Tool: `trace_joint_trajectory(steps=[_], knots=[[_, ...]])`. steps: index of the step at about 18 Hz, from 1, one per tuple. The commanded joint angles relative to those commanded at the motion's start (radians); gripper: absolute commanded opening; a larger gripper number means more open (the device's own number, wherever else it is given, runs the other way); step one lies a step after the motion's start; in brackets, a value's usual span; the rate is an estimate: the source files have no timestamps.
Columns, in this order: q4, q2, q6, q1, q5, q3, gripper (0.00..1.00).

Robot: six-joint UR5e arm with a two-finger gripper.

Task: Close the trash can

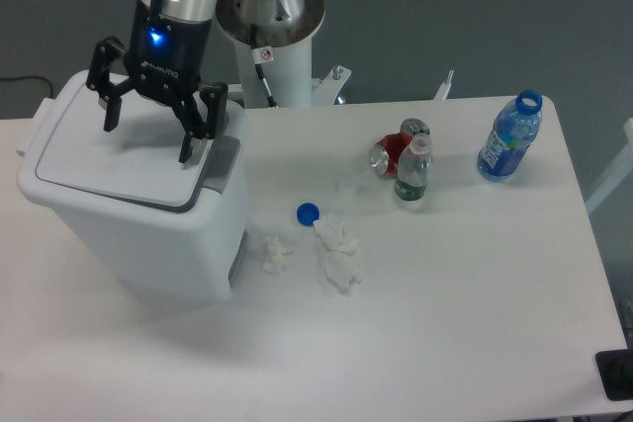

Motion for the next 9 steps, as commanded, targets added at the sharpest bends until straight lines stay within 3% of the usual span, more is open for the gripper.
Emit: trace_joint_trajectory(steps=[9], knots=[[0.0, -0.012, 0.026, 0.003, -0.002, 0.0, 1.0]])
